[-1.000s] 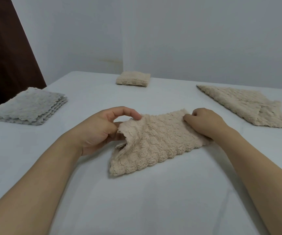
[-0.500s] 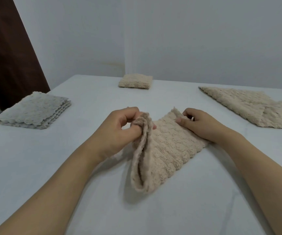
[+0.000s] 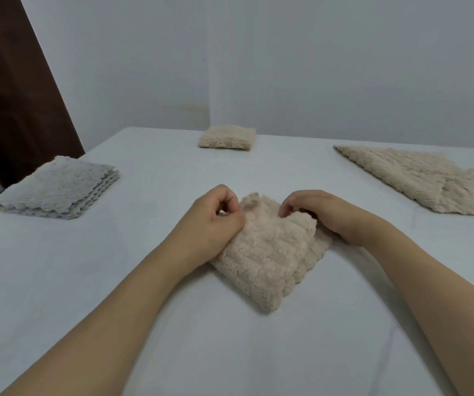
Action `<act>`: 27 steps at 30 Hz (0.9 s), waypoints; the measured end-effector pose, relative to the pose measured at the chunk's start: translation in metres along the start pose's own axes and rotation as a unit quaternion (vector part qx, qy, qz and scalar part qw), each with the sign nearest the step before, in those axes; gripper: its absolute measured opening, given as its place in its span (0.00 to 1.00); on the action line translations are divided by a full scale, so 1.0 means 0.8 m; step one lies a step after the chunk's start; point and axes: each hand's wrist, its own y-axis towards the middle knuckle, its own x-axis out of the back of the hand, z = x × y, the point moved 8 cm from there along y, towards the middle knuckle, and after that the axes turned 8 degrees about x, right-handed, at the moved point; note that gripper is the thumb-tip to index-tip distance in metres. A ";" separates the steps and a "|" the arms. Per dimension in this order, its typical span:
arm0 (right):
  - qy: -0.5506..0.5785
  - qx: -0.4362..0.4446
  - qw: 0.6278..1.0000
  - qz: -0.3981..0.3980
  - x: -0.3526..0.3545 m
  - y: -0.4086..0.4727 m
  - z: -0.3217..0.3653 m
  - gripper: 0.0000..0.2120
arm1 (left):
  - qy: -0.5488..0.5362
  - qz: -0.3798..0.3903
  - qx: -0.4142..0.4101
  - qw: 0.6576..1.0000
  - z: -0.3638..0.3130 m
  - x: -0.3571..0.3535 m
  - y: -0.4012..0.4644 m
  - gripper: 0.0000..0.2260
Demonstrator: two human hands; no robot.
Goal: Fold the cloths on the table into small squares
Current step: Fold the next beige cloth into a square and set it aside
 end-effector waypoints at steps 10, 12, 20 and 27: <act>0.039 -0.018 0.997 0.068 -0.011 -0.004 0.003 0.28 | 0.075 -0.061 0.002 0.995 0.004 -0.012 0.000 0.12; 0.047 -0.020 0.995 0.082 -0.012 -0.004 0.002 0.33 | 0.080 -0.062 0.004 0.995 0.003 -0.015 -0.002 0.13; 0.100 -0.017 0.992 0.072 -0.009 -0.003 -0.006 0.07 | 0.059 -0.081 0.046 0.994 0.014 0.005 0.002 0.08; 0.165 -0.053 0.983 0.062 -0.009 -0.005 -0.009 0.15 | 0.095 -0.083 0.039 0.991 0.019 0.001 0.008 0.04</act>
